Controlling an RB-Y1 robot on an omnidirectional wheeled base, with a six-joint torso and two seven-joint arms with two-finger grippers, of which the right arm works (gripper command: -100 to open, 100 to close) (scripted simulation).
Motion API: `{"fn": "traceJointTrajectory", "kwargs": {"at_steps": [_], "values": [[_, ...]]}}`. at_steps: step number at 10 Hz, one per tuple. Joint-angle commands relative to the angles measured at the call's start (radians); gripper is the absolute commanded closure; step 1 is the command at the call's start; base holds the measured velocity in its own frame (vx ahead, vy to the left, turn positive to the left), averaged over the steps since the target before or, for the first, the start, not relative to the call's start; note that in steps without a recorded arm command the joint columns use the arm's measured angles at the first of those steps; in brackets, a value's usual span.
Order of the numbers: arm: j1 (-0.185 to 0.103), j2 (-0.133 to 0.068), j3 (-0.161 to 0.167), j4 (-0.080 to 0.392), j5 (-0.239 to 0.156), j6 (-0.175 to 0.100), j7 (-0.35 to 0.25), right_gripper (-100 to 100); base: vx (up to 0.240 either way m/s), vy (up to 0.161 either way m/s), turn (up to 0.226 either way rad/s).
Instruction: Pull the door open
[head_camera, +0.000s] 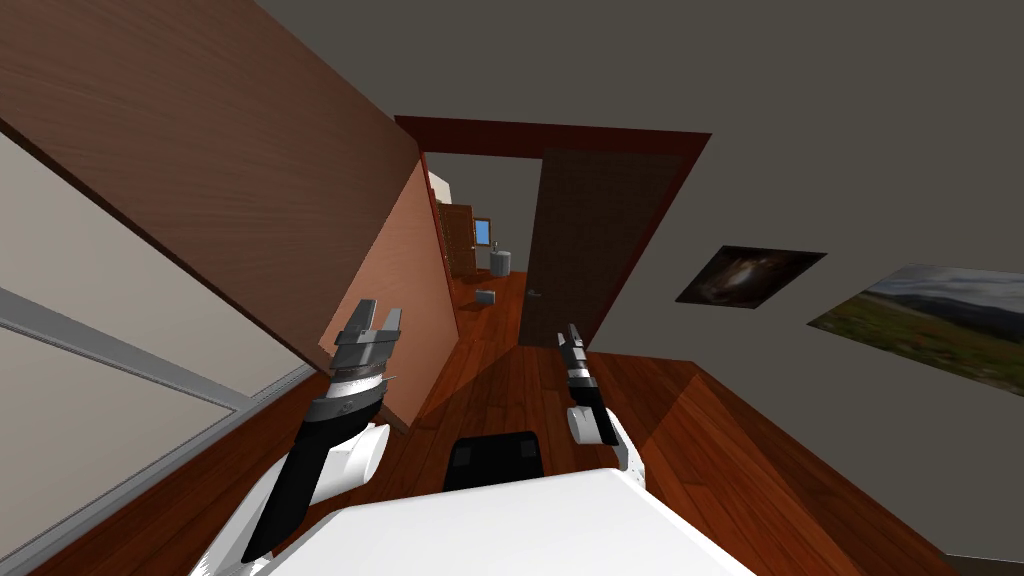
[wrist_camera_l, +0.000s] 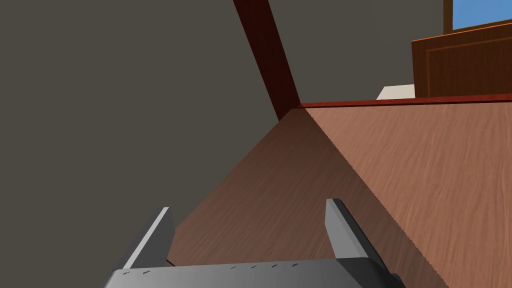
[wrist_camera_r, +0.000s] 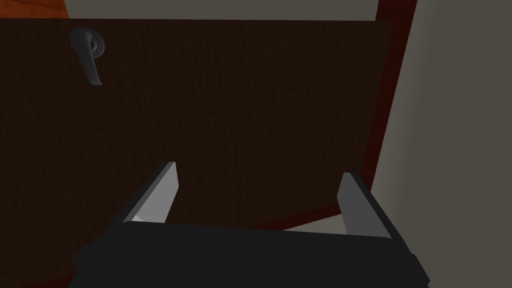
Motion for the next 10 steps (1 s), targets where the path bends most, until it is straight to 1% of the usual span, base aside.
{"fn": "traceJointTrajectory", "kwargs": {"at_steps": [1,10], "values": [[-0.011,-0.003,-0.001,0.033,0.005,-0.011,-0.005,-100,0.097,0.01,-0.016],[-0.082,-0.033,-0.018,0.24,0.024,-0.08,-0.041,-100,0.1,0.017,-0.02]]}}
